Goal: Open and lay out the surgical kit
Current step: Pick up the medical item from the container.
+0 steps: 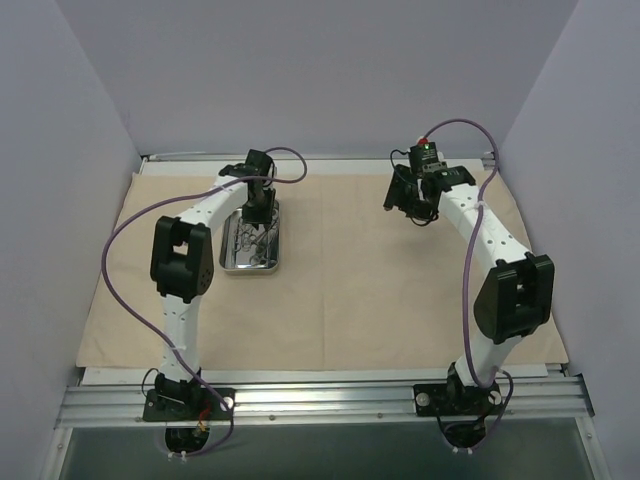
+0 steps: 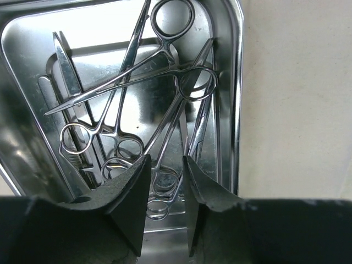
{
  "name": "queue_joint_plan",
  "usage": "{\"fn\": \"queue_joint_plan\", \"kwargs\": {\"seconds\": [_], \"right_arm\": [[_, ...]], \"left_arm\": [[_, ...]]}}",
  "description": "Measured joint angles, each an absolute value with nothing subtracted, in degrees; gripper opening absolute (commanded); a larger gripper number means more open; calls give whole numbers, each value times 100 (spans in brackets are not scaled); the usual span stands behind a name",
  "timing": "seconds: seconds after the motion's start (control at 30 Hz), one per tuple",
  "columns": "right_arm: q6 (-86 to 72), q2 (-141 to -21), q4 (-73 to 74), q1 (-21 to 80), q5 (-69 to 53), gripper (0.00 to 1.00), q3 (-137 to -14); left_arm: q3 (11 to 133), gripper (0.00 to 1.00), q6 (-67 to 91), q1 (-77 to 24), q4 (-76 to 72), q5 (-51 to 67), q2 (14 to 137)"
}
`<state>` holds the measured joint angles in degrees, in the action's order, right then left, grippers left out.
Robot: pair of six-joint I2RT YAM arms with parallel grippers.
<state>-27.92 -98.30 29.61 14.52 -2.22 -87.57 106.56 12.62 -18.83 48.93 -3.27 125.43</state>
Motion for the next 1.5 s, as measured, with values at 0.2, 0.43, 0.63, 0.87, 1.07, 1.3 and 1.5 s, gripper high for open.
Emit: {"fn": "queue_joint_plan", "kwargs": {"seconds": [0.2, 0.43, 0.63, 0.87, 1.07, 1.3, 1.5], "right_arm": [[-2777, -9662, 2923, 1304, -311, 54, -8523], [-2724, -9574, 2891, 1229, -399, 54, -8399], [-2689, -9520, 2886, 1199, -475, 54, -8366], [-2692, -9428, 2834, 1190, -523, 53, -8313], [-2692, -9415, 2714, 1166, -613, 53, -8305], [-2692, -9428, 2582, 1186, -886, 53, -8302], [-2639, -9813, 2423, 1417, -1308, 56, -8484]], "left_arm": [[10656, 43, 976, -1951, 4858, -456, 12613], [10750, 43, 615, -1940, 4777, -399, 12921], [11207, 42, 462, -1933, 4860, -257, 13290], [11485, 27, 537, -1892, 5116, -248, 13472], [11480, 7, 591, -1839, 5253, -261, 13437], [11493, 2, 794, -1619, 5774, -207, 13340], [11476, 2, 1022, -1334, 6119, 128, 12860]]}}
